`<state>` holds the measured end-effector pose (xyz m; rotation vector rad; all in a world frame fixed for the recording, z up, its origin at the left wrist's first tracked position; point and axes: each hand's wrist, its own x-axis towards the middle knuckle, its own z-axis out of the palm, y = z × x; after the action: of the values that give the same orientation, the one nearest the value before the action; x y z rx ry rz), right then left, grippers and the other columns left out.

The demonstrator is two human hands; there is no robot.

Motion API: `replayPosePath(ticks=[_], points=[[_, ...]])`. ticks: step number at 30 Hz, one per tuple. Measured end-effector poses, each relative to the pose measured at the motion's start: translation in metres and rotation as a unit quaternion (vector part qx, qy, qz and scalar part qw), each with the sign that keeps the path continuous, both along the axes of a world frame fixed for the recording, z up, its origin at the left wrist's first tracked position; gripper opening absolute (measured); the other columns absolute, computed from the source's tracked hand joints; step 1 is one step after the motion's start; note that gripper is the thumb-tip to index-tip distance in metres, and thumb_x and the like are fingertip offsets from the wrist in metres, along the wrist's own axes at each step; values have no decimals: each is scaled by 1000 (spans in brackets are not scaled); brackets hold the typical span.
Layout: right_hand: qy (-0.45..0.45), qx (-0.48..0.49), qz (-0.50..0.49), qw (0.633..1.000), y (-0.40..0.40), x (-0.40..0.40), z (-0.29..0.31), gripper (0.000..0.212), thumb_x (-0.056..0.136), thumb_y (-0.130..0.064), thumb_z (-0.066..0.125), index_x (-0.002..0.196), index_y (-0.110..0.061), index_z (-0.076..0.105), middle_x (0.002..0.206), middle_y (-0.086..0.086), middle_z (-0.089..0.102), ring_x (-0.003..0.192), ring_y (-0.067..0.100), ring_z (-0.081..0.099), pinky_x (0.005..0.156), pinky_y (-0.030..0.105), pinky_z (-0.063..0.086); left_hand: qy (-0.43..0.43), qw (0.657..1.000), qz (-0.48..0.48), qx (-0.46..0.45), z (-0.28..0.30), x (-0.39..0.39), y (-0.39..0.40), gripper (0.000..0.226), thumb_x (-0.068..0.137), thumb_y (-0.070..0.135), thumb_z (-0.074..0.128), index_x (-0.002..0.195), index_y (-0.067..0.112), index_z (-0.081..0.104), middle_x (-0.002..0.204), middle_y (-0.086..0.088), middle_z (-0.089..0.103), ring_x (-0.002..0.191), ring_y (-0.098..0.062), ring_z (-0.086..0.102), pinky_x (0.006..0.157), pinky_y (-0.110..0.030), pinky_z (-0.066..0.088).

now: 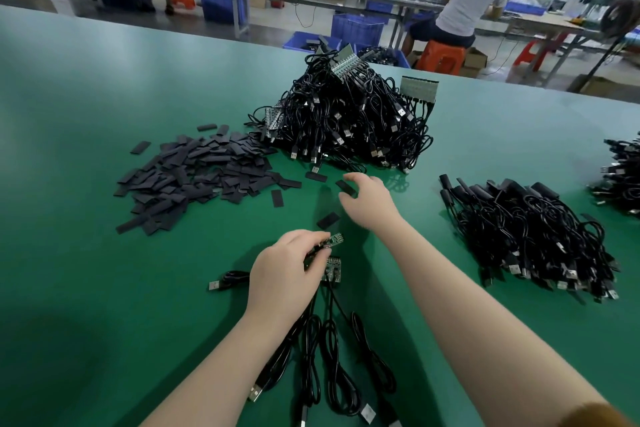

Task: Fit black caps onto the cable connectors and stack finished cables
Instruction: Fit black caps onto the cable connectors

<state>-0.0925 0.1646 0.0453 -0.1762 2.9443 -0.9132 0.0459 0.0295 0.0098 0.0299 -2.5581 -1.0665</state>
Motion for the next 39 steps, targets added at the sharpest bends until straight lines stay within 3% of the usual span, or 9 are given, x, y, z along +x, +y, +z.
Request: replayPosePath(ticks=[3, 7, 12, 18, 23, 27, 31, 34, 39], points=[[-16, 108, 43, 993, -1, -20, -7, 45, 100, -24, 50, 145, -24, 45, 148, 15, 37, 131, 38, 40, 107, 47, 41, 5, 1000, 0, 20, 1, 0, -1, 24, 90, 32, 65, 114, 34, 70, 105, 19, 67, 85, 1, 58, 73, -16, 46], [26, 138, 26, 990, -3, -27, -13, 32, 101, -25, 52, 132, -21, 58, 134, 13, 53, 126, 36, 44, 99, 46, 47, 11, 1000, -4, 24, 1, 1, -2, 25, 89, 32, 66, 114, 35, 71, 102, 19, 68, 87, 4, 55, 75, -12, 44], [4, 20, -46, 999, -9, -26, -20, 30, 97, -14, 56, 127, -19, 57, 124, 8, 61, 116, 29, 53, 92, 42, 50, 5, 1000, 3, 19, 1, 2, -1, 23, 88, 32, 67, 111, 35, 72, 98, 19, 69, 81, 10, 50, 71, 0, 32], [40, -102, -38, 993, -1, 6, -13, 30, 94, -10, 56, 120, -19, 68, 97, -5, 65, 77, 7, 52, 63, 16, 39, 1, 1000, -4, 24, 1, 1, -2, 25, 89, 32, 66, 113, 35, 71, 98, 21, 67, 84, 14, 50, 70, 0, 34], [63, -322, -96, 940, 2, 73, -12, 10, 90, -26, 66, 82, -32, 66, 72, -17, 64, 63, -4, 54, 60, 12, 42, 1, 999, -11, 40, 4, 2, 0, 26, 89, 30, 64, 115, 36, 68, 99, 26, 61, 89, 21, 49, 72, 1, 35], [64, -437, -132, 887, 6, 113, -11, 8, 87, -26, 71, 88, -34, 69, 69, -14, 63, 68, 6, 59, 66, 22, 50, 0, 998, -32, 63, 5, 4, 3, 28, 90, 25, 63, 115, 37, 64, 105, 24, 62, 96, 16, 51, 77, 0, 37], [54, -471, -131, 871, 13, 132, -17, 25, 91, -18, 69, 105, -39, 66, 67, -4, 63, 67, 11, 67, 69, 25, 55, 3, 996, -43, 81, 5, 7, 3, 24, 90, 26, 63, 97, 44, 50, 91, 27, 62, 93, 5, 59, 73, -11, 45], [39, -477, -135, 868, 20, 138, -21, 22, 91, -15, 69, 102, -35, 69, 68, 0, 68, 62, 7, 66, 66, 21, 54, 29, 997, -56, 54, 3, 6, 2, 24, 86, 14, 66, 84, 37, 61, 87, 26, 65, 88, -2, 63, 75, -25, 53], [27, -506, -135, 852, 25, 141, -24, 18, 87, -13, 74, 92, -30, 74, 69, 4, 69, 58, 12, 63, 64, 22, 53, 54, 993, -84, 61, 1, 5, 4, 31, 86, 5, 67, 94, 33, 77, 104, 22, 68, 107, 8, 57, 86, -6, 43]])
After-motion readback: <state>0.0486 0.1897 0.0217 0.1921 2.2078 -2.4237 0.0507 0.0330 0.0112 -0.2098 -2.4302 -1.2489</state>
